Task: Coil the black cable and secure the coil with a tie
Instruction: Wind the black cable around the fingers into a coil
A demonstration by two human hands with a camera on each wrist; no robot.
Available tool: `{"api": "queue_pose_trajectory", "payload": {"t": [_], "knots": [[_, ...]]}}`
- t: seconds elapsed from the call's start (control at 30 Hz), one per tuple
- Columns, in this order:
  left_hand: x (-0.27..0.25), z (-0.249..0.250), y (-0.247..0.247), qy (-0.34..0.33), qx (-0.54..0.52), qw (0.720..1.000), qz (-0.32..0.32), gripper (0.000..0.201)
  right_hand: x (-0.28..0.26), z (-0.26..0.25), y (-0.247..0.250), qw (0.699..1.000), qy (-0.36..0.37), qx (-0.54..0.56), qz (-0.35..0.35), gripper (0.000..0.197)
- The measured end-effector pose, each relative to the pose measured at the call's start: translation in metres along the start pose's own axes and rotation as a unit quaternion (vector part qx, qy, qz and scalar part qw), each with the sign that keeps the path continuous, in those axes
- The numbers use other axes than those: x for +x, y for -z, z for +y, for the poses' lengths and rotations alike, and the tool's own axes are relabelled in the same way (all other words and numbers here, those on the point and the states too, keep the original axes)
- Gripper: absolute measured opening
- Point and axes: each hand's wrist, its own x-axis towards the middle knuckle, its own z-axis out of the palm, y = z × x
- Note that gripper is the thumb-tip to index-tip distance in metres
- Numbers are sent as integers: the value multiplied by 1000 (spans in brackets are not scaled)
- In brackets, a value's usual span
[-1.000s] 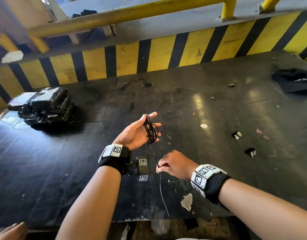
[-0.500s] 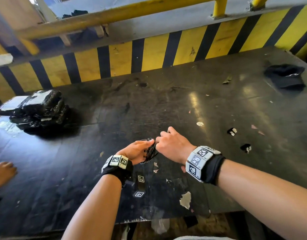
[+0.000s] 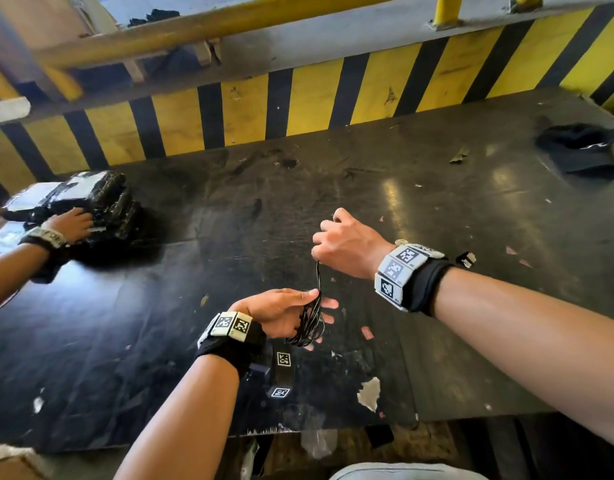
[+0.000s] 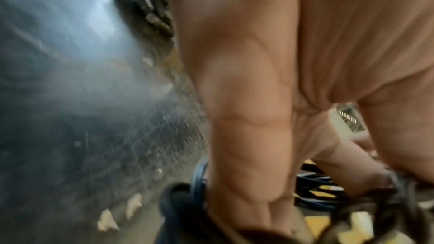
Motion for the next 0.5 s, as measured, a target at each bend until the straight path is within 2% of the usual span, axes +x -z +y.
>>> {"api": "queue_pose_trajectory", "payload": {"t": [0.1, 0.2, 0.3, 0.37, 0.43, 0.5], "knots": [[-5, 2, -10, -48, -49, 995, -66, 40, -2, 6, -7, 992, -24, 122, 30, 13], [-14, 9, -17, -58, -85, 988, -114, 36, -11, 6, -14, 951, -54, 303, 20, 13], [-19, 15, -31, -82, -114, 978, -152, 32, -20, -1, -24, 863, -126, 488, -10, 13], [-22, 14, -40, -109, -108, 976, -155, 29, -24, -6, -29, 804, -174, 568, -35, 11], [-26, 12, -44, -138, -112, 974, -140, 27, -29, -12, -34, 737, -197, 644, -61, 11], [-26, 9, -43, -183, -128, 970, -99, 28, -33, -22, -38, 655, -221, 718, -76, 14]]}}
